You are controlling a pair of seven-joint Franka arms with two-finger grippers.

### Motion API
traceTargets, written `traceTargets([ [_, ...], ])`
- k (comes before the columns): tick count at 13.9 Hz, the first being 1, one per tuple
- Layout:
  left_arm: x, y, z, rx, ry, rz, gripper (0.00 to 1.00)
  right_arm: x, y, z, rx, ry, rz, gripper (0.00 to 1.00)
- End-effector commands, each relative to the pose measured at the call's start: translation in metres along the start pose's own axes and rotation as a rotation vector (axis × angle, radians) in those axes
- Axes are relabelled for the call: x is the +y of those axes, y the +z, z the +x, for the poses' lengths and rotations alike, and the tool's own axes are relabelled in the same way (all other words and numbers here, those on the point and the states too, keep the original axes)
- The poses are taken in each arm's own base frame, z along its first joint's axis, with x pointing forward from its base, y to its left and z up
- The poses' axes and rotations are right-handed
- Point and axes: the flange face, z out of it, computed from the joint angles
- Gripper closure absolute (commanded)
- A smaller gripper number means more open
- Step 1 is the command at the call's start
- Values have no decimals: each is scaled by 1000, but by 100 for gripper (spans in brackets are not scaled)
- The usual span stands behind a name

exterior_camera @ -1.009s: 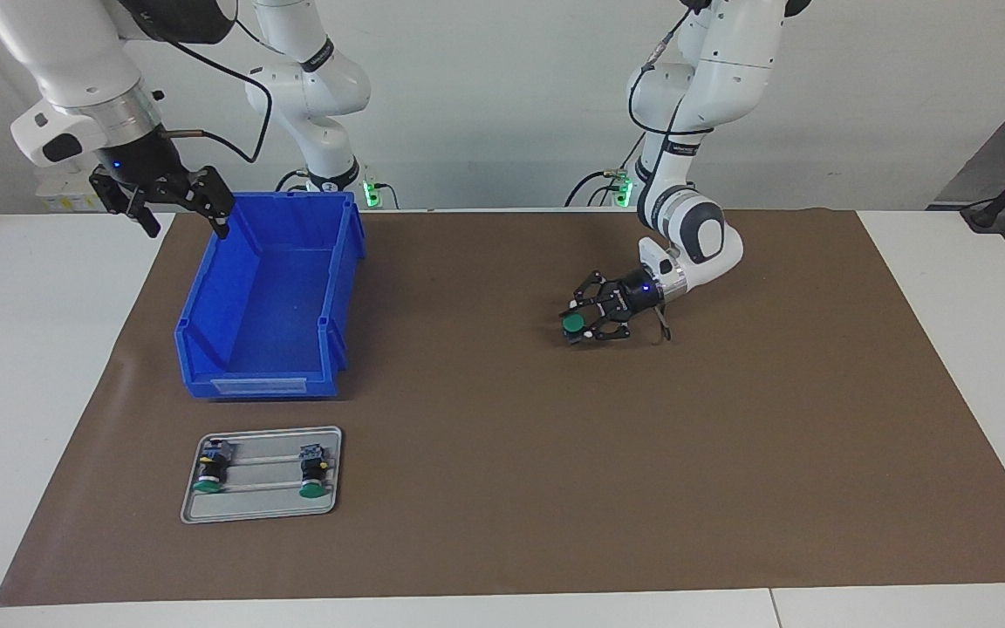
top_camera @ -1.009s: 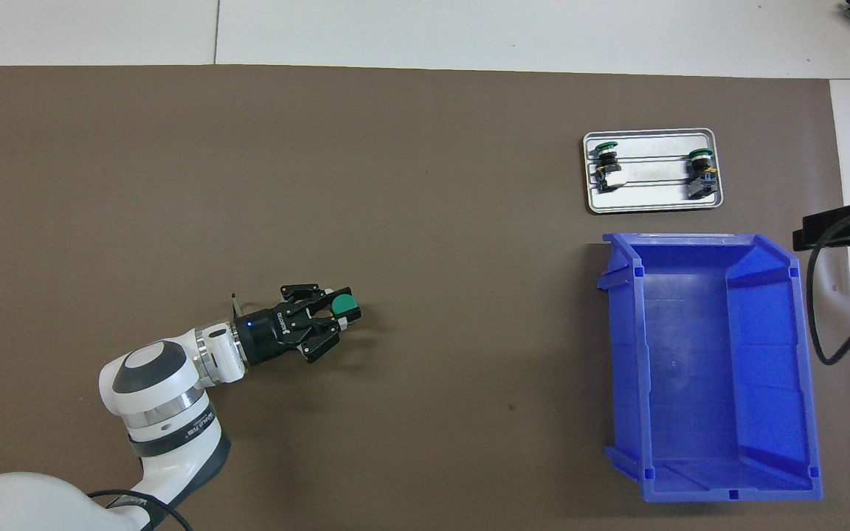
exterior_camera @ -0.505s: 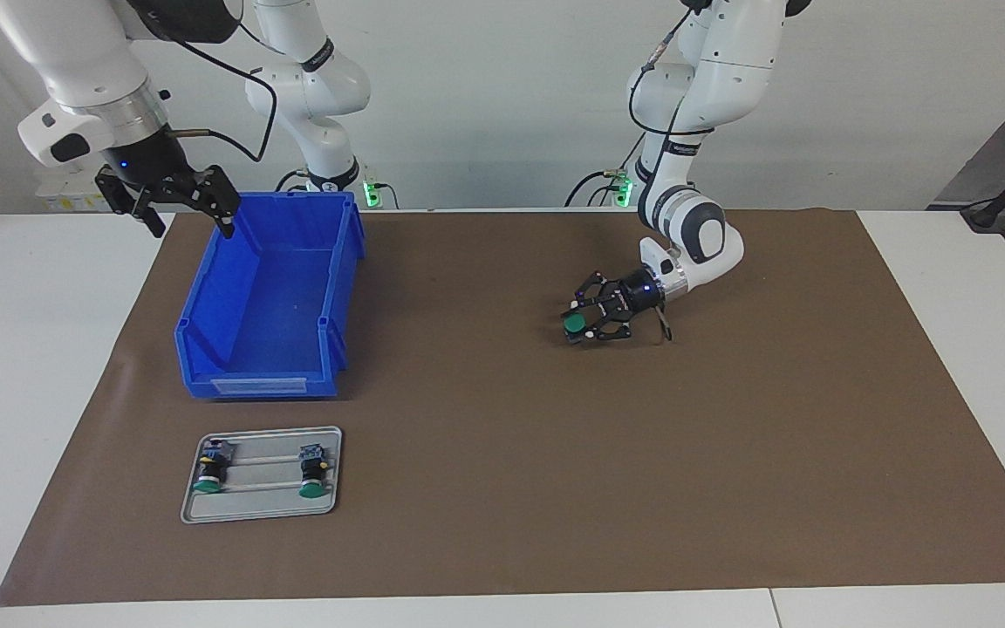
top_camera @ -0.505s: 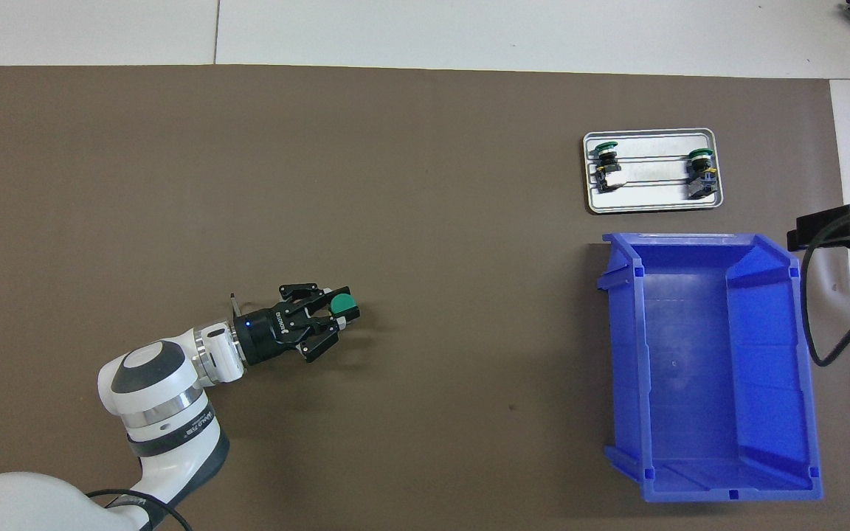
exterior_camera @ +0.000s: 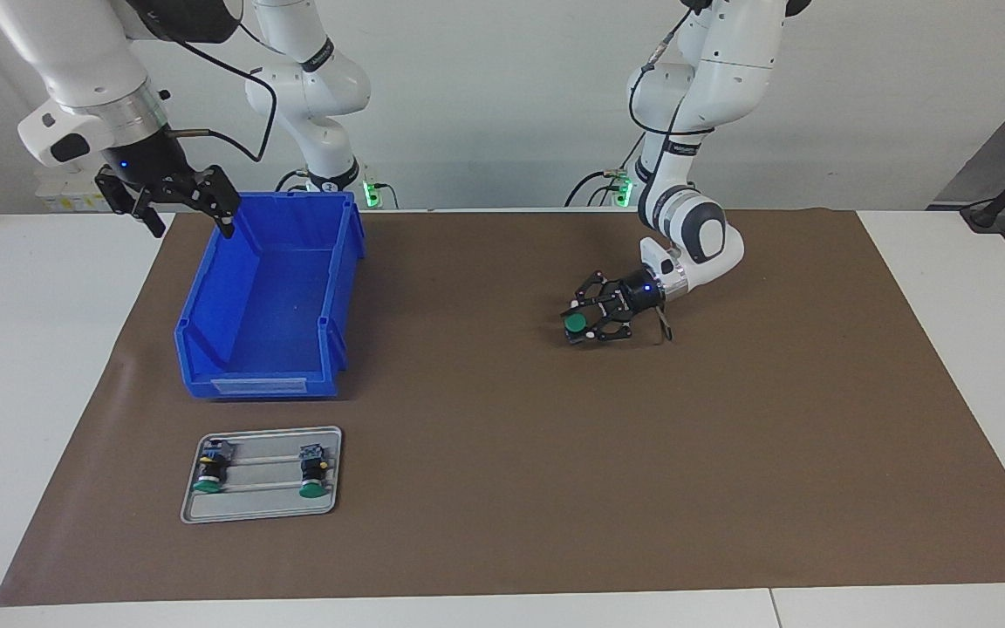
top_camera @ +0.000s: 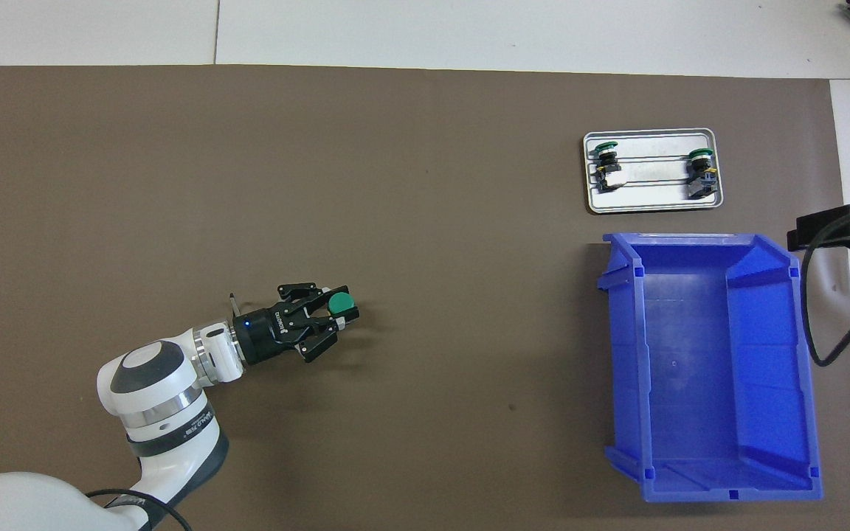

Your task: Place and press button with both arms

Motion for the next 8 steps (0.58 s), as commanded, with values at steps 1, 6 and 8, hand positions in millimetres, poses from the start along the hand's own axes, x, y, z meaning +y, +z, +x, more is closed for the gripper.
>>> traceTargets([
  [1,-1,-8,-3,10,11,21,45,3,0,-5,2,-20,0,0],
  [6,-5,-14,17,39,4,34,41,3,0,-5,2,-20,0,0],
  [8,-6,-15,48,52,-31,62,41,2,0,-5,2,-22,1,0],
])
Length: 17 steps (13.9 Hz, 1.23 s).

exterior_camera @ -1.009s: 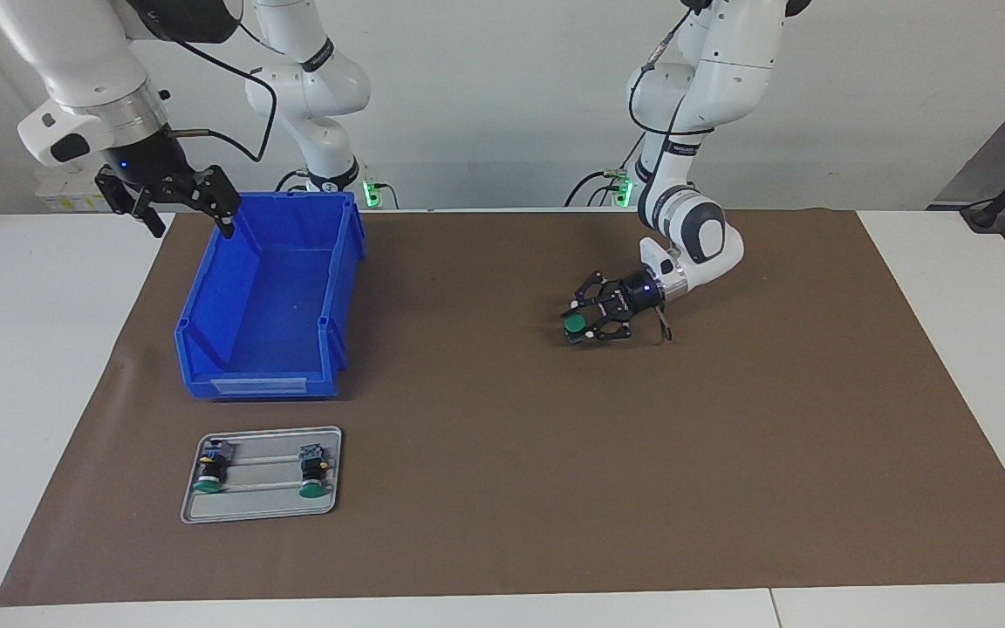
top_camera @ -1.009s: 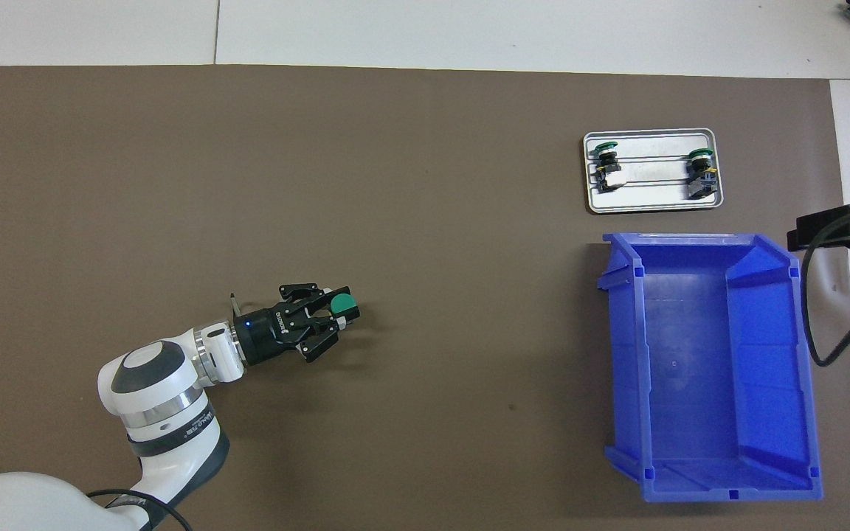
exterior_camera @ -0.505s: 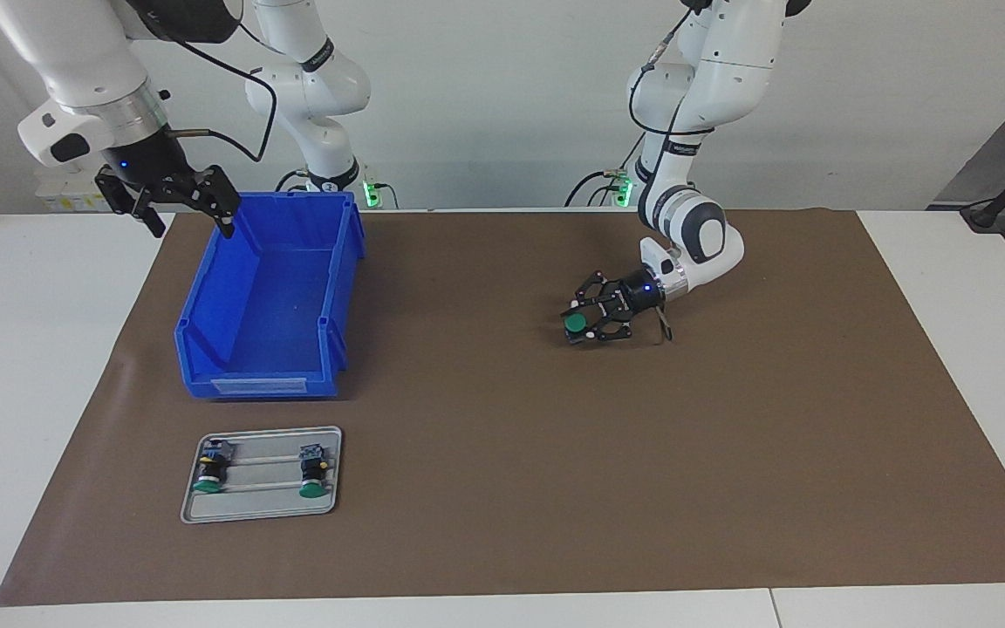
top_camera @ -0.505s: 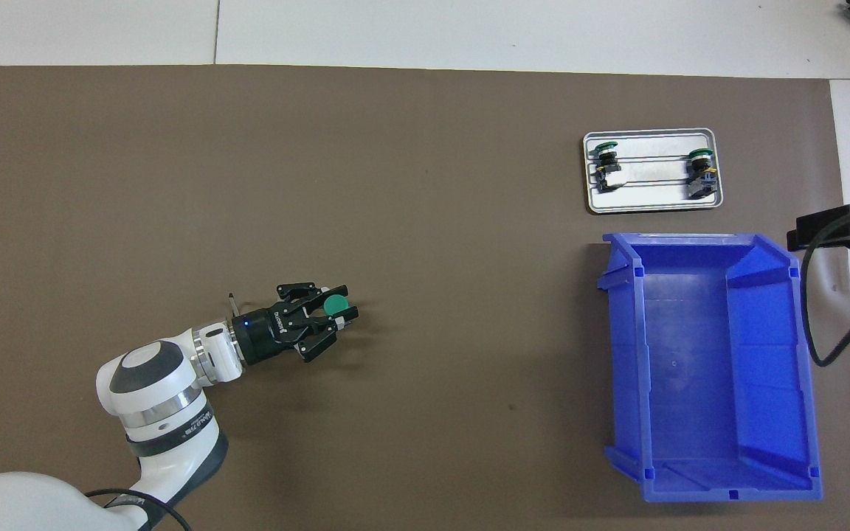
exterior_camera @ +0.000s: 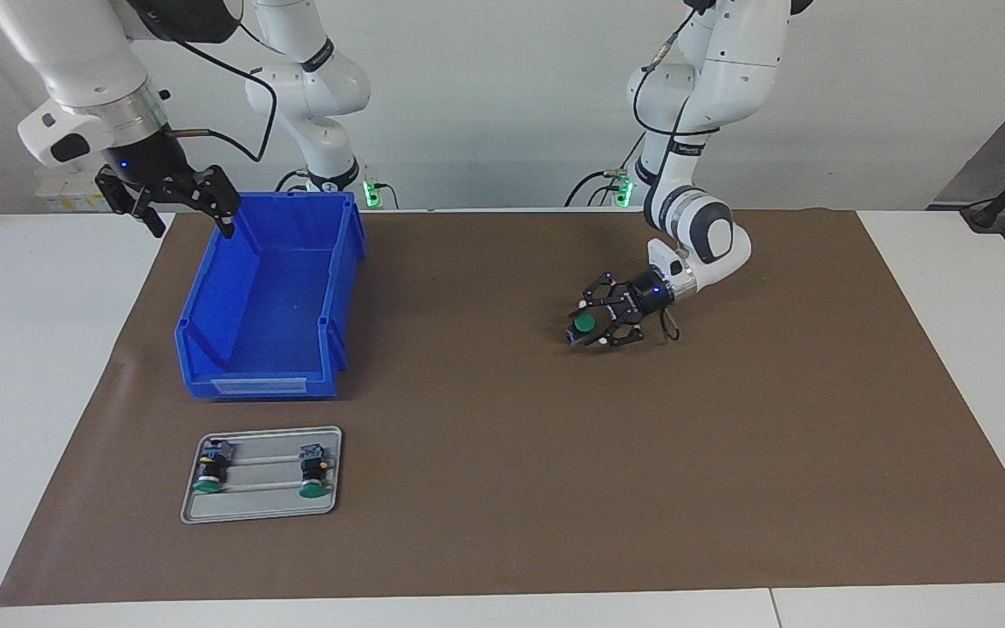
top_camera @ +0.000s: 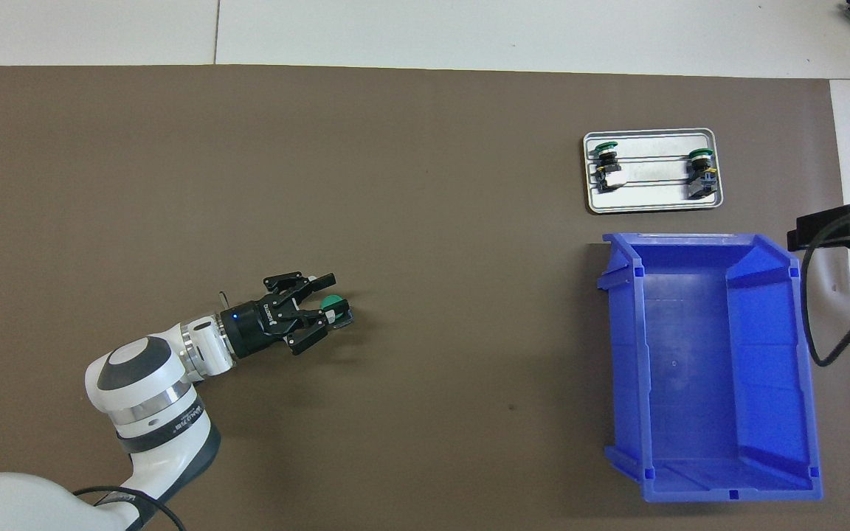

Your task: Place and press button with both arms

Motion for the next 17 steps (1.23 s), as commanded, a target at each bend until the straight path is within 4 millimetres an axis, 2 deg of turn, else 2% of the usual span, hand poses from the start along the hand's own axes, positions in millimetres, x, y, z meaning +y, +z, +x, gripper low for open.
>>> traceTargets([
  [1,5,-5,48,3,-33,89,41,2,0,-5,2,-22,1,0],
  [2,7,-3,68,-9,-46,138,41,2,0,-5,2,-23,0,0],
  [5,25,24,117,-24,-104,223,41,3,-1,-5,4,-20,0,0],
  [11,65,65,165,-8,-204,268,42,2,0,-5,2,-20,1,0],
  [14,78,76,181,10,-261,245,41,2,-1,-5,4,-22,0,0],
  [17,94,86,197,45,-396,208,42,3,0,-5,2,-20,0,0],
])
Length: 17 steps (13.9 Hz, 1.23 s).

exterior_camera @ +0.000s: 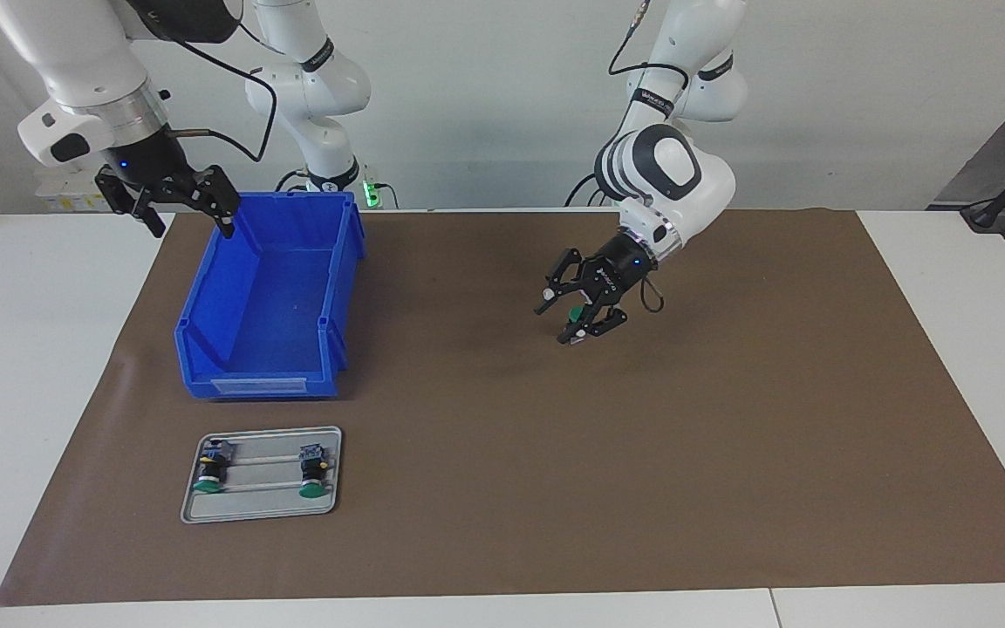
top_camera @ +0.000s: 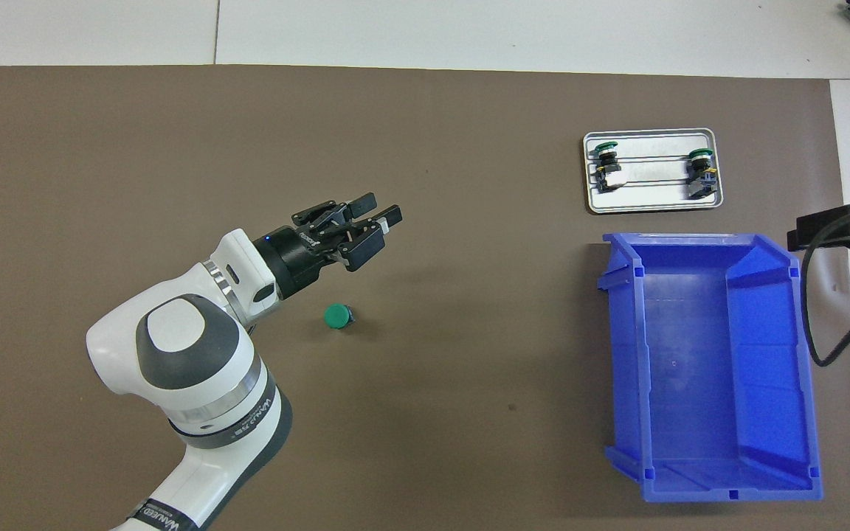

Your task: Place and press button with both arms

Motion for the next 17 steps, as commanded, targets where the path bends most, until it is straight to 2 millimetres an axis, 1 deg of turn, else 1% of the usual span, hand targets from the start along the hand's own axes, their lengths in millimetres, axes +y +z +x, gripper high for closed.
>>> traceTargets([
  [1,24,6,13,12,-127,-17,41,2,0,-5,2,-22,1,0],
  [4,44,9,20,19,-349,-38,41,3,0,-4,2,-20,-1,0],
  [5,46,7,23,30,-402,-27,41,3,0,-4,2,-20,-1,0],
  [6,53,7,22,30,-430,-24,41,3,0,-4,2,-22,-1,0],
  [9,59,4,24,42,-540,-11,41,3,0,-5,2,-20,0,0],
  [11,61,1,26,51,-646,-11,41,2,-1,-5,4,-23,0,0],
  [12,65,-3,29,65,-677,-1,39,2,0,-5,2,-22,0,0],
  [14,70,-9,27,96,-724,47,28,3,0,-4,2,-20,-1,0],
  [16,76,-10,22,123,-810,88,26,2,0,-5,2,-20,1,0],
  [17,77,-12,23,136,-848,95,26,2,-1,-5,4,-23,1,0],
])
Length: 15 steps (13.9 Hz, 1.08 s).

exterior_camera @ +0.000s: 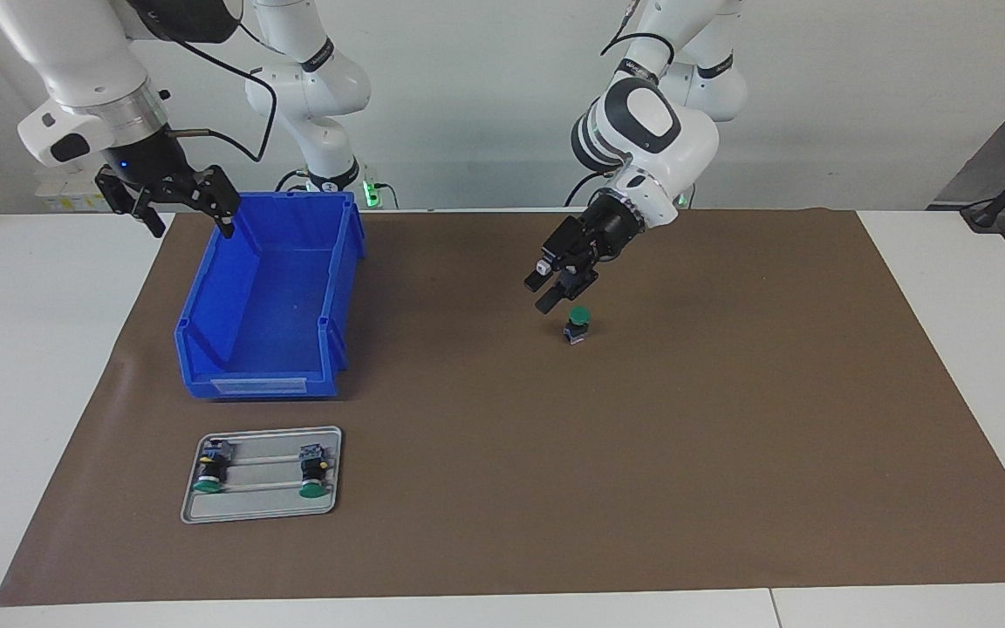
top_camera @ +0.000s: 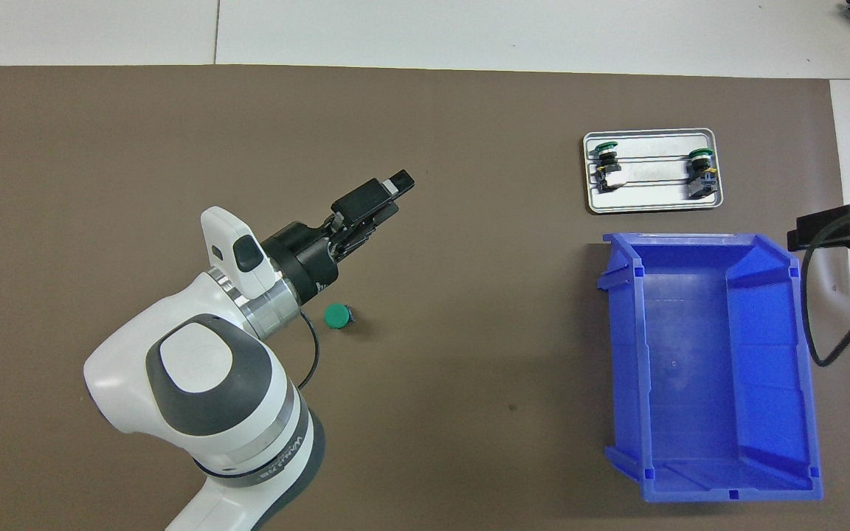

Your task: Place and press button with both arms

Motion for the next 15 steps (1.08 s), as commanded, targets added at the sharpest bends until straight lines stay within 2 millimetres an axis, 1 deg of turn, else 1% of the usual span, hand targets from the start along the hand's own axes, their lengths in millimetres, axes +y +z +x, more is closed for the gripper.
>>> traceTargets([
  [1,10,-9,-5,41,-79,13,25,3,0,-4,2,-20,-1,0],
  [2,10,-10,-7,48,-96,17,24,3,0,-4,2,-22,-1,0],
  [3,12,-12,-6,61,-131,19,21,3,-1,-5,4,-22,0,0],
  [5,18,-18,-6,74,-210,8,0,2,0,-4,2,-22,1,0],
  [8,20,-30,-6,149,-242,33,0,2,-1,-5,4,-22,1,0],
  [10,21,-39,-1,210,-277,45,0,2,0,-4,2,-22,1,0],
  [13,24,-49,14,258,-280,40,0,2,0,-4,2,-22,1,0],
  [15,37,-51,27,268,-193,37,0,3,0,-4,2,-20,-1,0],
])
